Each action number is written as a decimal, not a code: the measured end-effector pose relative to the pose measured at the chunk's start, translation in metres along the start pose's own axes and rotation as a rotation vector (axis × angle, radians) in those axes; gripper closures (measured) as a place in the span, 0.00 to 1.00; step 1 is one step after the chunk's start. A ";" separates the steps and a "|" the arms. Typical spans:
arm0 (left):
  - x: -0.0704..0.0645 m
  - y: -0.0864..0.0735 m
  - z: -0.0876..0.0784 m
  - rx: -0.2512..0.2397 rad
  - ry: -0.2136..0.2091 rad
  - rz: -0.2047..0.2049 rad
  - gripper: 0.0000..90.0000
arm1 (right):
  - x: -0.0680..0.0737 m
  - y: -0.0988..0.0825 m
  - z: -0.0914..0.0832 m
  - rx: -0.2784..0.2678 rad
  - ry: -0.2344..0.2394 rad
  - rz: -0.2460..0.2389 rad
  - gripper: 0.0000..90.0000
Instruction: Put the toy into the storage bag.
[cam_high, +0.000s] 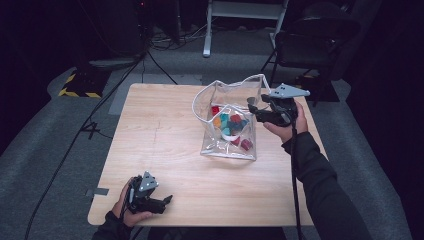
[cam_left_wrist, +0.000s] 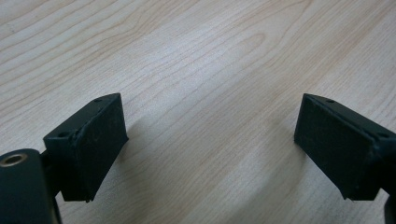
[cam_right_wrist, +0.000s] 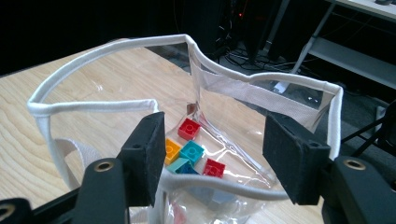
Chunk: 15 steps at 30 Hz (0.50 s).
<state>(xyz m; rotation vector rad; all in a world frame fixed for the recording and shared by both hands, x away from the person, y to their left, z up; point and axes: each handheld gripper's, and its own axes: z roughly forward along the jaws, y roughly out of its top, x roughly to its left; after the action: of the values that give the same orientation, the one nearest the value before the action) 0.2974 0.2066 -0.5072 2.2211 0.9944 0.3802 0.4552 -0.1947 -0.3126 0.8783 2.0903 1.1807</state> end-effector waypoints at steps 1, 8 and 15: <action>0.000 0.000 0.000 0.000 0.000 -0.003 0.11 | 0.000 -0.001 -0.002 0.000 0.000 -0.006 0.44; 0.000 0.000 0.000 0.000 0.000 -0.004 0.11 | 0.000 -0.004 -0.010 -0.009 -0.005 -0.007 0.41; 0.000 0.000 0.000 0.001 0.000 0.000 0.11 | 0.001 -0.006 -0.018 -0.010 0.004 -0.016 0.37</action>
<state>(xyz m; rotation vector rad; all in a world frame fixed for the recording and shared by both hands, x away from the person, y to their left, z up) 0.2975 0.2067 -0.5071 2.2218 0.9941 0.3795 0.4393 -0.2051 -0.3102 0.8544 2.0888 1.1845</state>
